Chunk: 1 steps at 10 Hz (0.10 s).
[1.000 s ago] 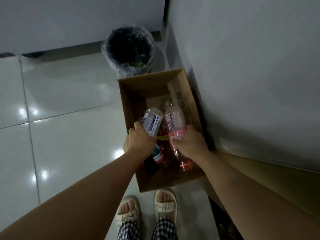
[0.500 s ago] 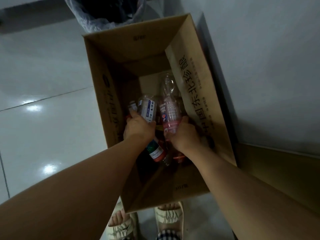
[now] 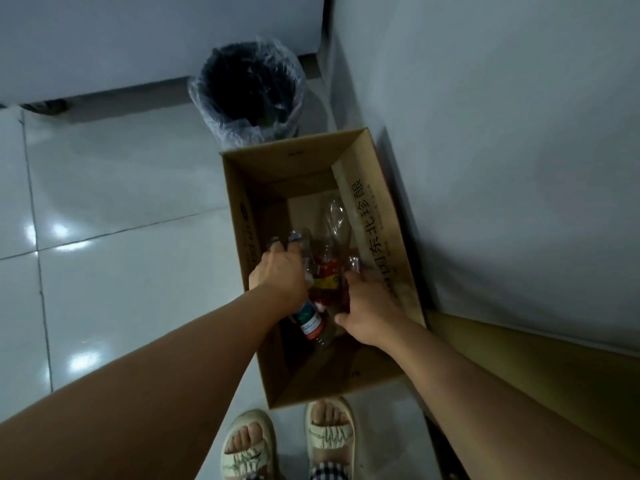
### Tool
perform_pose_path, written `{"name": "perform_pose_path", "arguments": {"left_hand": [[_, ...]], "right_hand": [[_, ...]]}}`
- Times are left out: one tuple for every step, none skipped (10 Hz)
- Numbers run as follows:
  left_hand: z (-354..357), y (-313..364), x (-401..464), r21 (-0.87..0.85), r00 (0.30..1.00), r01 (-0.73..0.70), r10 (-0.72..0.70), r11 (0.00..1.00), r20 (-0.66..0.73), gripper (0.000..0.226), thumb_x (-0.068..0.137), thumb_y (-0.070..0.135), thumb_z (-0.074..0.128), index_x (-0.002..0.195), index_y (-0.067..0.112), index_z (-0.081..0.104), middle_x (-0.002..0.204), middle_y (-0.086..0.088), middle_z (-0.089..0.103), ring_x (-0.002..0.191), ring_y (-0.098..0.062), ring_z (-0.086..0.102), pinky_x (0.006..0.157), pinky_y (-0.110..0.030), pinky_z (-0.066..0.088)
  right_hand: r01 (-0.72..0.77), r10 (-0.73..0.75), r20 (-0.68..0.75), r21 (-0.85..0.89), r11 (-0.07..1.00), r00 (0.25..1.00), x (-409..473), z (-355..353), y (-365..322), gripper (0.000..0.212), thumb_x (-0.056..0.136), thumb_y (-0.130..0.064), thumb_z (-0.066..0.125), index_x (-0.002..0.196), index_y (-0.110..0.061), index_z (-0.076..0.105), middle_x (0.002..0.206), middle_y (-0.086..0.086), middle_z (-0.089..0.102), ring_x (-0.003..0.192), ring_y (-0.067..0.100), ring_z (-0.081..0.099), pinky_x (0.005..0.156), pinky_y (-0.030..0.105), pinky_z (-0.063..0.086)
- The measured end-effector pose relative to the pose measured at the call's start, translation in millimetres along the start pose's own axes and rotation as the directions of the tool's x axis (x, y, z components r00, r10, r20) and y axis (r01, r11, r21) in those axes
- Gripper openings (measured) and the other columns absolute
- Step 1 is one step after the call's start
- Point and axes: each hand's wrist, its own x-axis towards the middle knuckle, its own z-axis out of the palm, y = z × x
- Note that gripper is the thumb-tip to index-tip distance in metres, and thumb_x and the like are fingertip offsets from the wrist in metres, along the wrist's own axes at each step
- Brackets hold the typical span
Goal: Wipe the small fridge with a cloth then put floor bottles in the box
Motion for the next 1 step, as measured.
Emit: {"name": "perform_pose_path", "arguments": {"left_hand": [[-44.3,0.1,-30.6,0.068,0.997,-0.067,0.069,0.995,-0.03,0.061,0.079,0.027,0.07,0.131,0.019,0.04,0.121,-0.007,0.047,0.108,-0.024,0.052,0.087,-0.036,0.049]], "right_hand": [[0.04,-0.042,-0.038,-0.069,0.997,0.998,-35.4,-29.8,-22.4,0.061,0.084,-0.031,0.068,0.135,-0.023,0.036,0.139,0.004,0.041,0.125,0.023,0.044,0.103,0.038,0.042]]}}
